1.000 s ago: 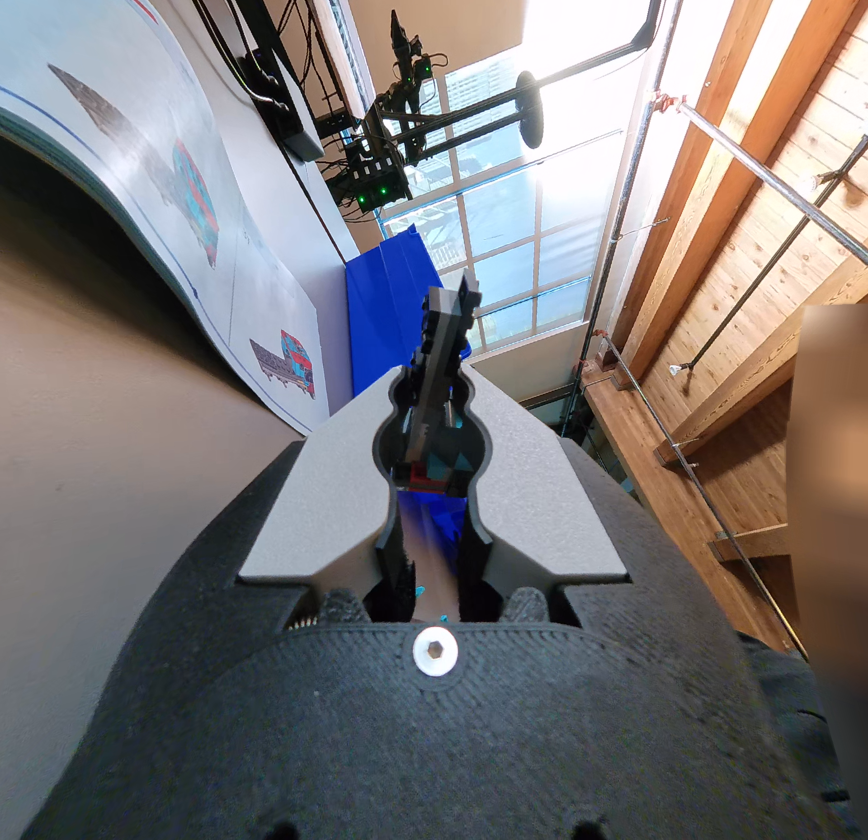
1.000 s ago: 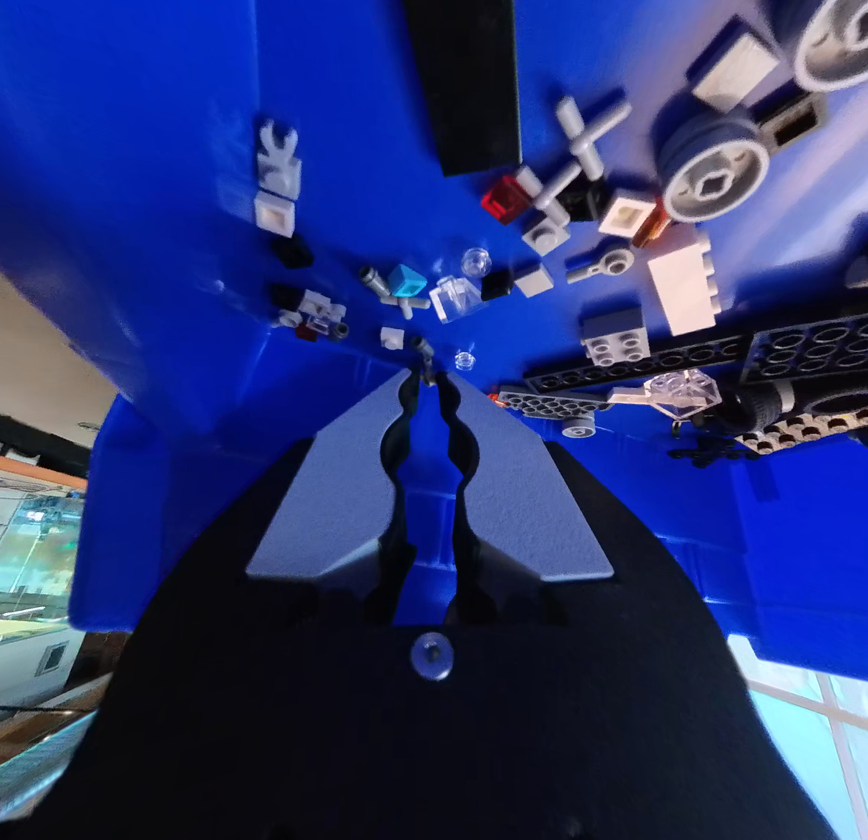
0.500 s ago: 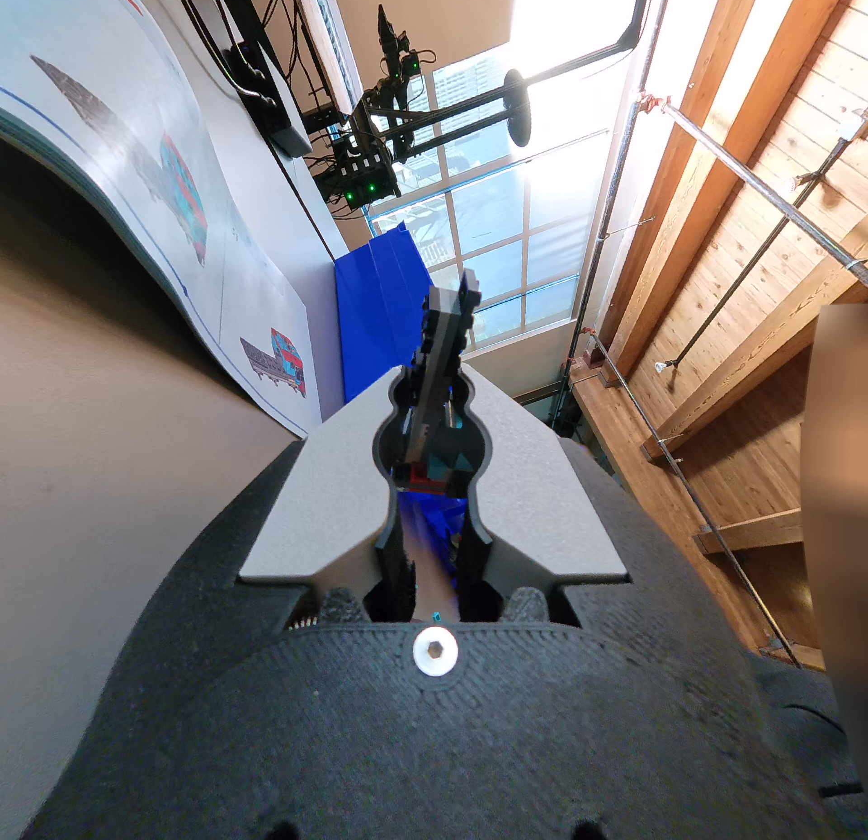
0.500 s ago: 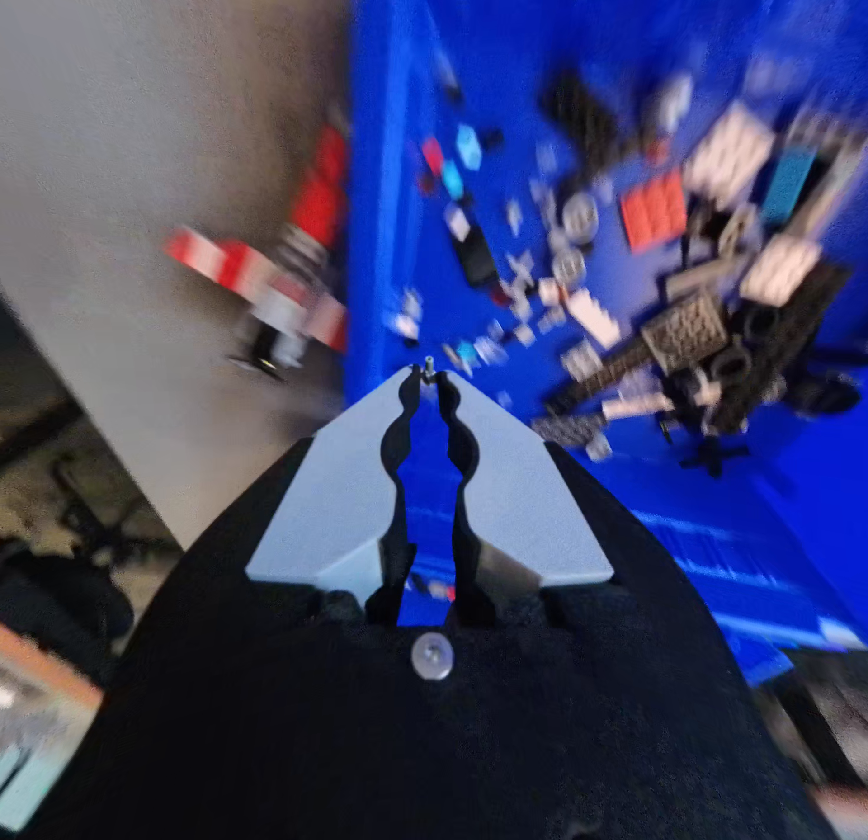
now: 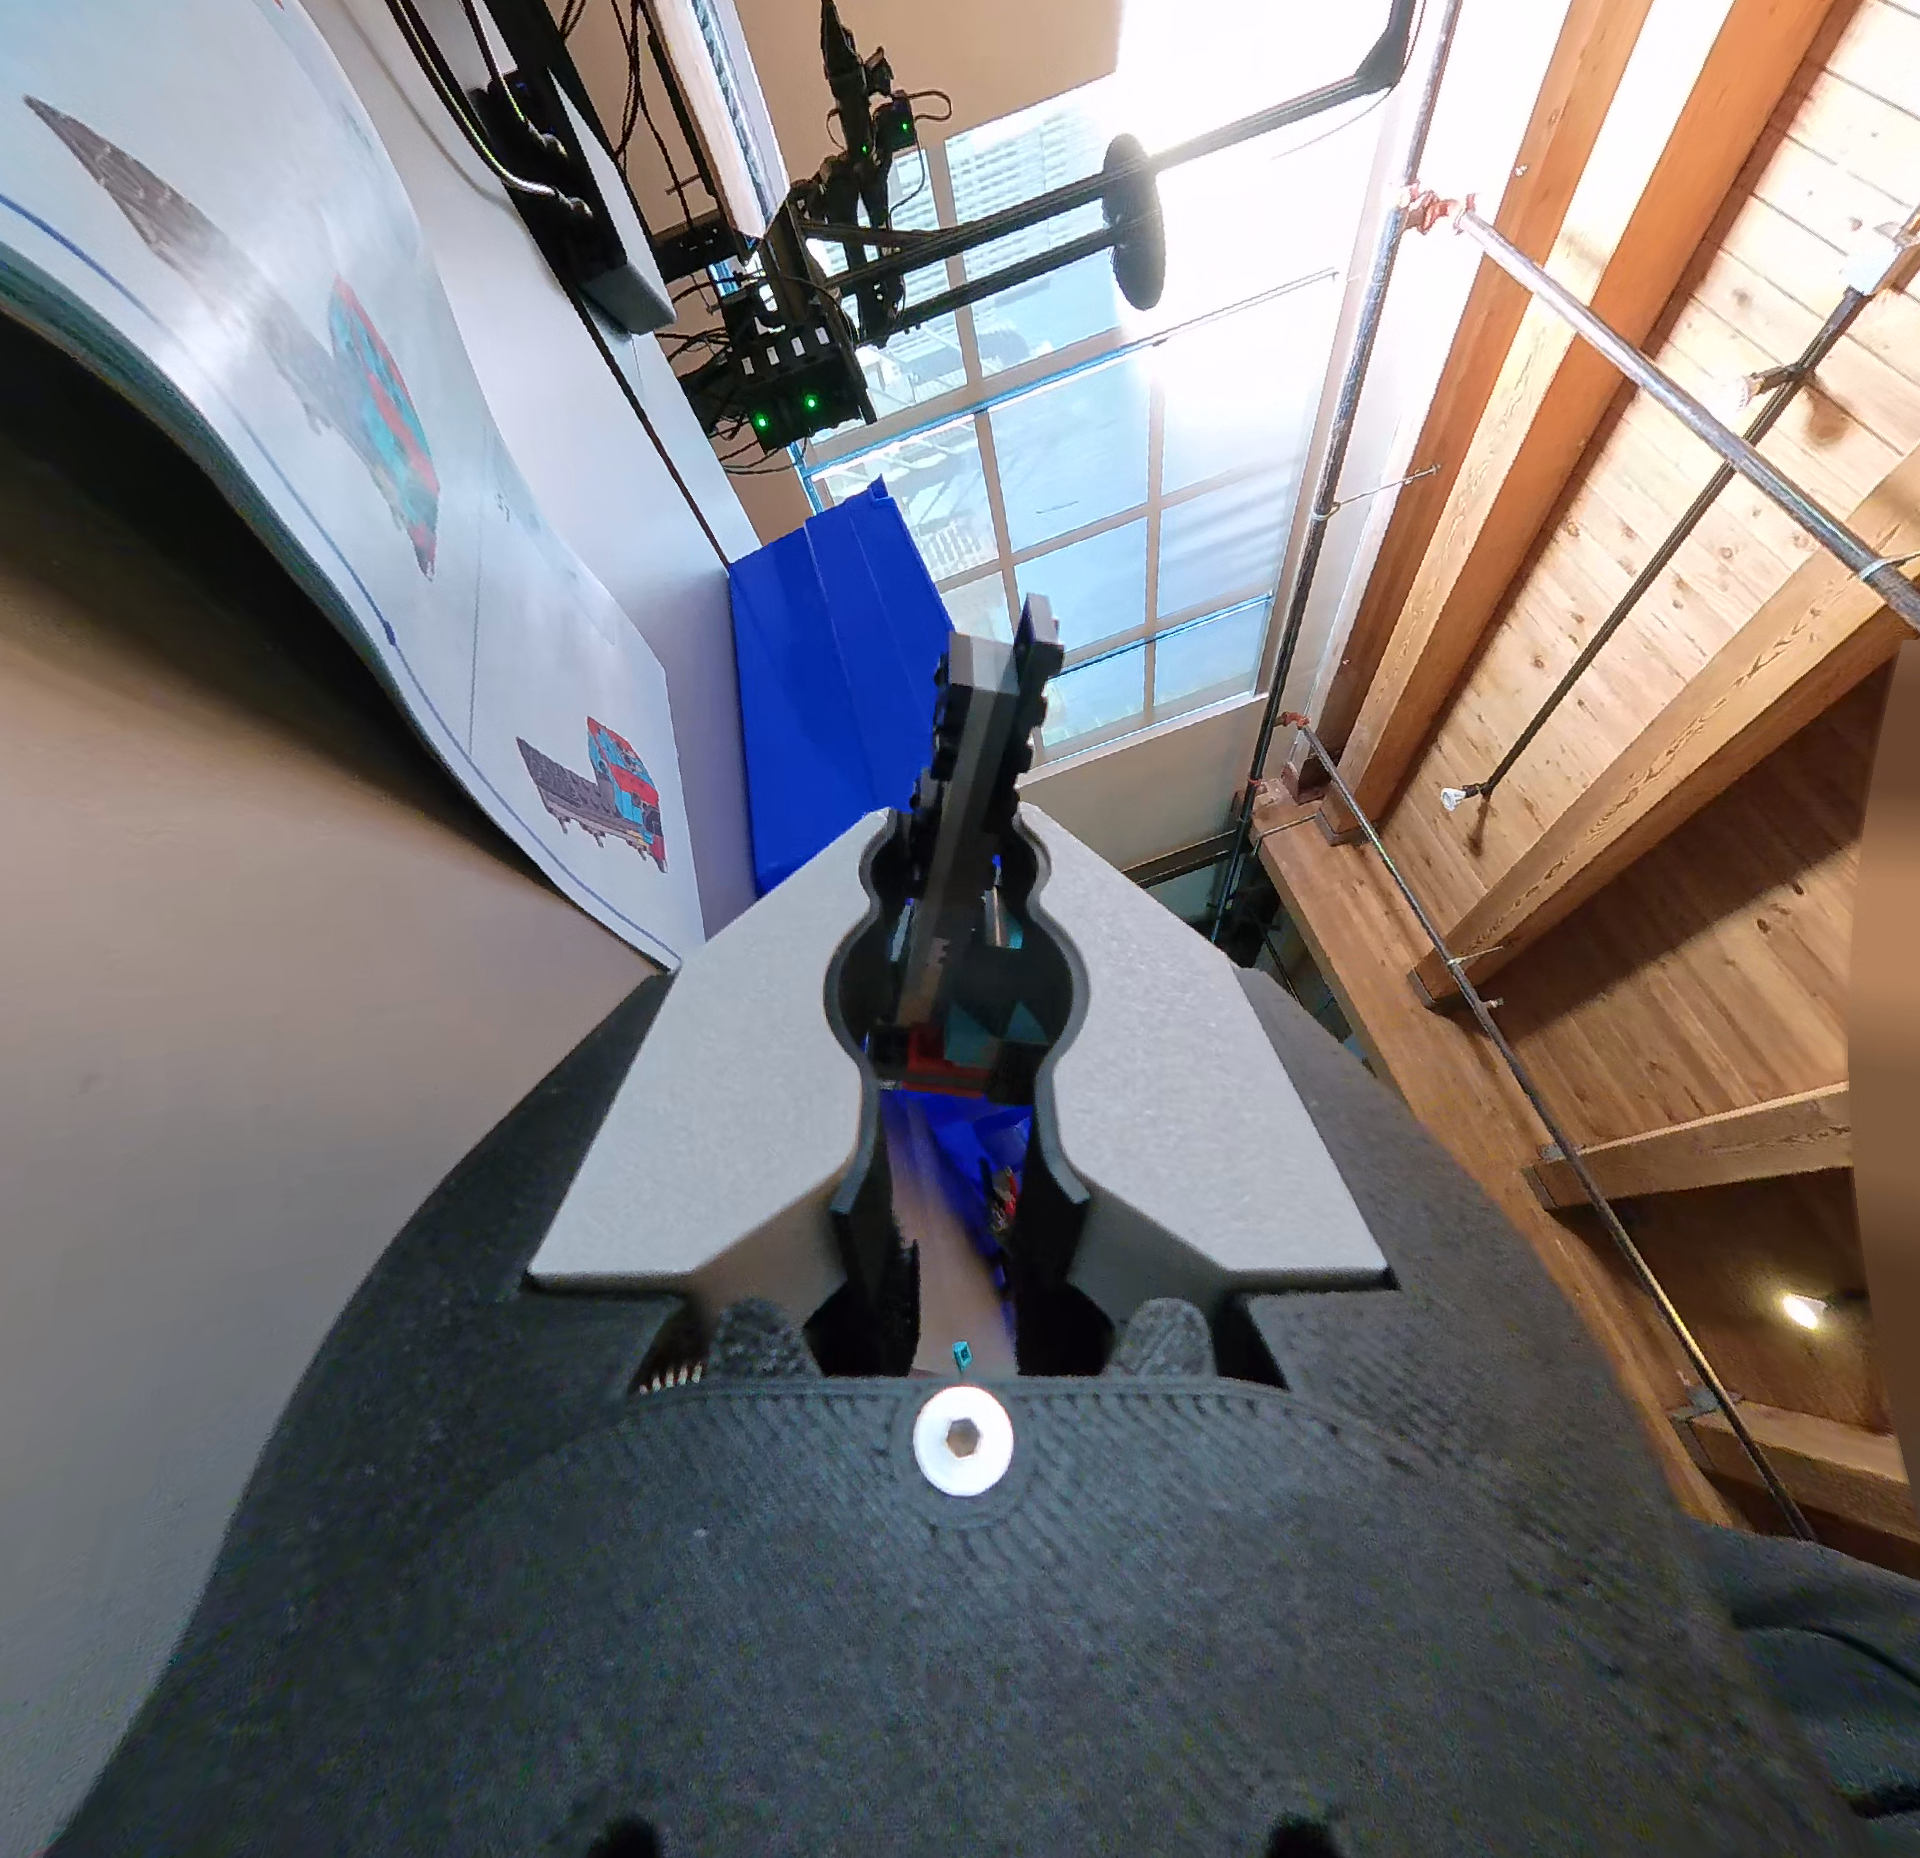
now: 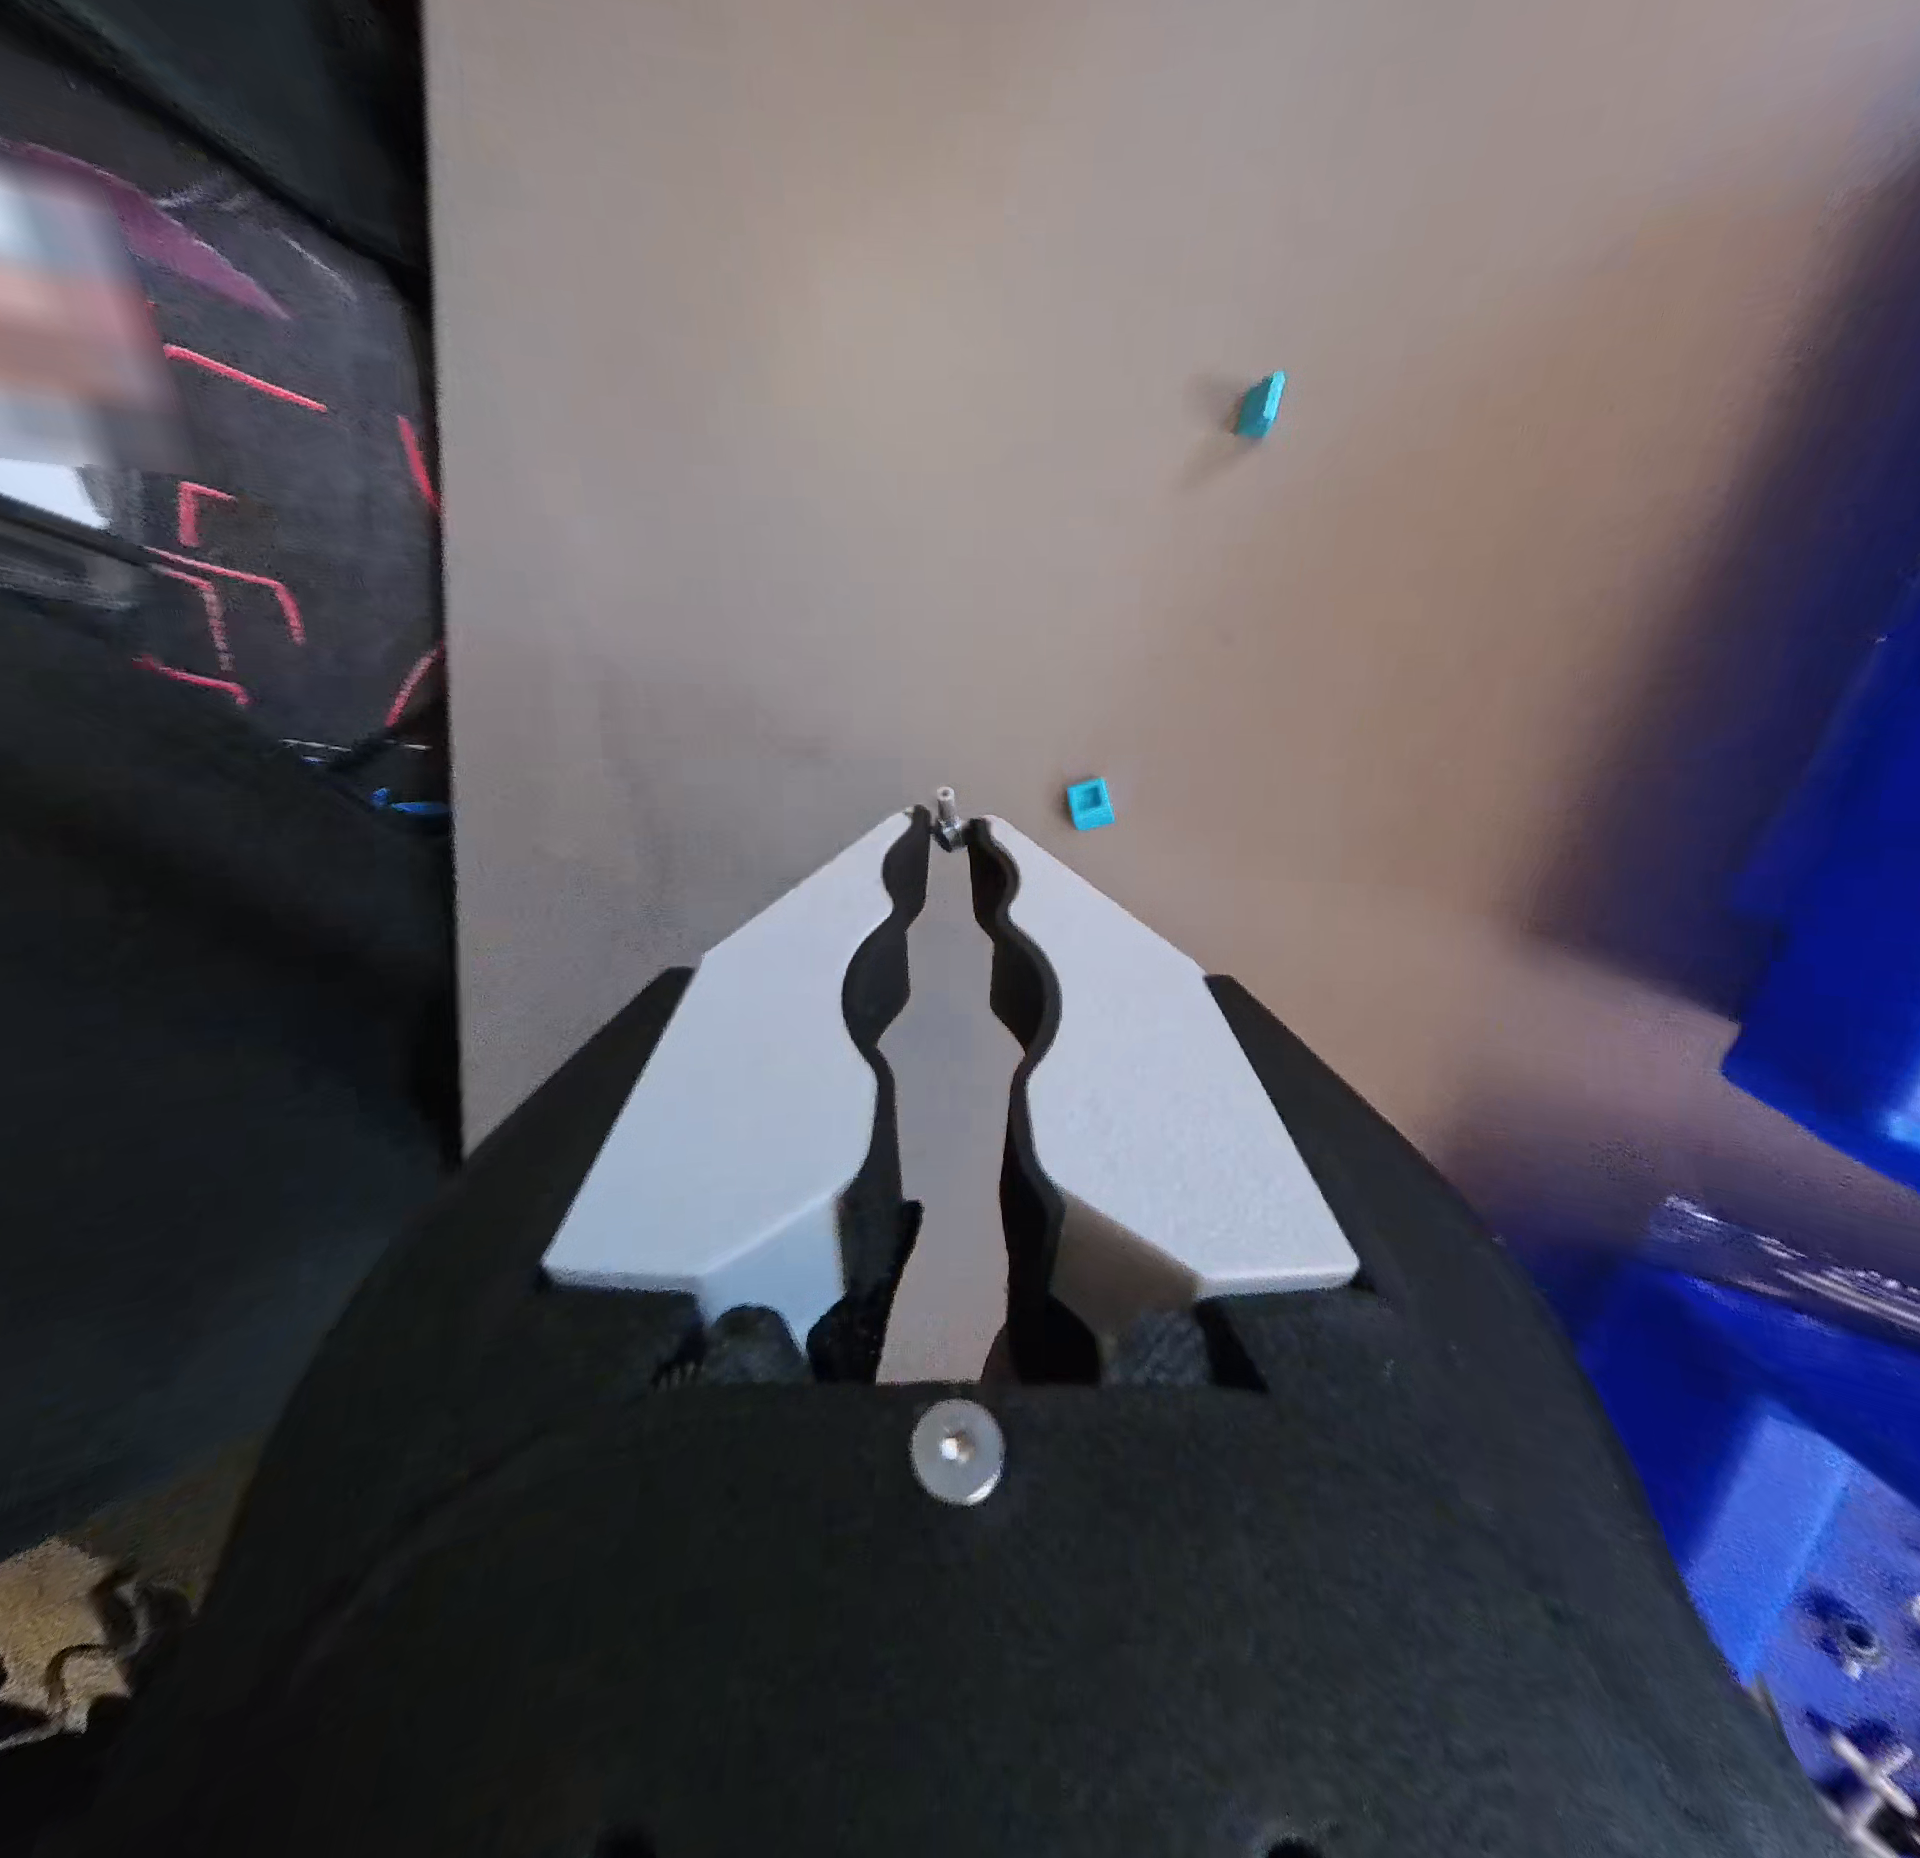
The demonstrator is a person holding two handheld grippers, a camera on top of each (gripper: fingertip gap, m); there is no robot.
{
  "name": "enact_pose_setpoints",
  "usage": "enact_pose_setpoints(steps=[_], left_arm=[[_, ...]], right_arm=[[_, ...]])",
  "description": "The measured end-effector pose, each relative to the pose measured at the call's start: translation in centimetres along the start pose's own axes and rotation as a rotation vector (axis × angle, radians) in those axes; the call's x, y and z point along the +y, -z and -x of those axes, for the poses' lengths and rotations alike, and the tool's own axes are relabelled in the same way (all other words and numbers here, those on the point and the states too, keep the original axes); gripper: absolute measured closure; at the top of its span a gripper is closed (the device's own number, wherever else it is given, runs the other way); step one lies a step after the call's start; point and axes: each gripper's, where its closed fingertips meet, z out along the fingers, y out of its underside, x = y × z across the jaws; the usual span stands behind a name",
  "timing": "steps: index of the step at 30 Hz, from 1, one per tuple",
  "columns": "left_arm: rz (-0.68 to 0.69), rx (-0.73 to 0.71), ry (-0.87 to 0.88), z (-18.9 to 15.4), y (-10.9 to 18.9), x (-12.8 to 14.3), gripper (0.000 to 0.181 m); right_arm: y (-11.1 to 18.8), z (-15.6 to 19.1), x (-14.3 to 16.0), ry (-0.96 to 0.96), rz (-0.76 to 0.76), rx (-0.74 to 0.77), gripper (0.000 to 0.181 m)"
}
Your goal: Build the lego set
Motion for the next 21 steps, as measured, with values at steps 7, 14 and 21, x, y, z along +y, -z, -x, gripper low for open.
enact_pose_setpoints(steps=[7, 14, 21], left_arm=[[0.000, 0.007, 0.004, -0.1, 0.1, 0.0, 0.164], [0.000, 0.005, 0.010, 0.0, 0.1, 0.0, 0.164], [0.003, -0.010, 0.014, 0.3, 0.0, 0.0, 0.164]], right_arm=[[0.8, -0.9, 0.4, -0.018, -0.006, 0.035, 0.170], [5.0, -1.1, 1.4, -0.035, -0.036, 0.036, 0.165], [16.0, -8.2, 9.5, -0.061, 0.187, 0.280, 0.164]])
